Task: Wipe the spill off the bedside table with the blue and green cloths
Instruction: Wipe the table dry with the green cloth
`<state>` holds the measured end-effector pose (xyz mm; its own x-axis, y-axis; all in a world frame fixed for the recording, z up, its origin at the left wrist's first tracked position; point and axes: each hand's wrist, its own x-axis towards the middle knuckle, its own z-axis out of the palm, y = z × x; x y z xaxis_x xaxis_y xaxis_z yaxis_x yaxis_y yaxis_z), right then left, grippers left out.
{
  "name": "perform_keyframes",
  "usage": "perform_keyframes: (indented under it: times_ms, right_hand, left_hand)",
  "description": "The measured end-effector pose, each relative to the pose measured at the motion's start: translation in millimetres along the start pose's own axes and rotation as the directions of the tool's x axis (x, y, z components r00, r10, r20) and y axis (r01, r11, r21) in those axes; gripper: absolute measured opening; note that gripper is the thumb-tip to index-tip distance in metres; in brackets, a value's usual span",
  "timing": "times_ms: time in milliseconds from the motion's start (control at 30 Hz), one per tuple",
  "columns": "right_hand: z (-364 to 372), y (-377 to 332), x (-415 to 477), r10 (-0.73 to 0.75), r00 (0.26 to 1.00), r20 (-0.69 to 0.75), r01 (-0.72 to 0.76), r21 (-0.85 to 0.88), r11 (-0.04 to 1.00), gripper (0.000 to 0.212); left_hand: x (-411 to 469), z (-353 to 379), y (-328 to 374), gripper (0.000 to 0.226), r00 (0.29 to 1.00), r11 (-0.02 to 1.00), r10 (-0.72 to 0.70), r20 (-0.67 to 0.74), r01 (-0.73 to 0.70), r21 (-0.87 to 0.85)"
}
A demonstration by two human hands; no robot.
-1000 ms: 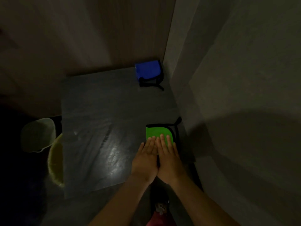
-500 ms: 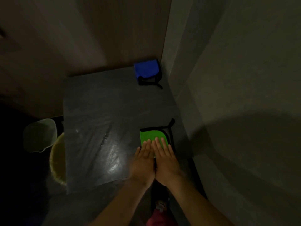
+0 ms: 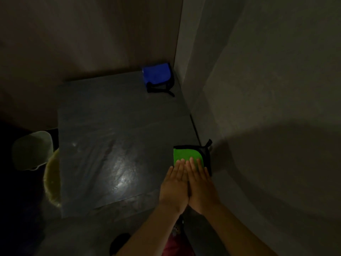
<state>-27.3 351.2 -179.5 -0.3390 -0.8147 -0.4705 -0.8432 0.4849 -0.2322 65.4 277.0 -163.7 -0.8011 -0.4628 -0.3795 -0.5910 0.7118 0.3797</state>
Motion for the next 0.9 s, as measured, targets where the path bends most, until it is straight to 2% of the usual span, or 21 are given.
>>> perform_keyframes:
  times_ms: [267,600,900]
  right_hand:
    - [11,-24,-14,0.064,0.997,0.032,-0.064,0.027,0.998,0.085]
    - [-12,-72,33,-0.067,0.998,0.011,0.066,0.082,0.994,0.074]
    - [16,-106,-3,-0.15,0.988,0.023,0.149,0.054,0.987,0.071]
  left_hand:
    - [-25,2,-10,0.061,1.0,1.0,0.018,0.011,-0.018,-0.015]
    - [-13,-27,-69,0.063,0.998,0.998,-0.054,-0.022,0.055,0.032]
    - [-77,-5,-82,0.059,0.992,0.992,-0.122,-0.026,0.122,0.013]
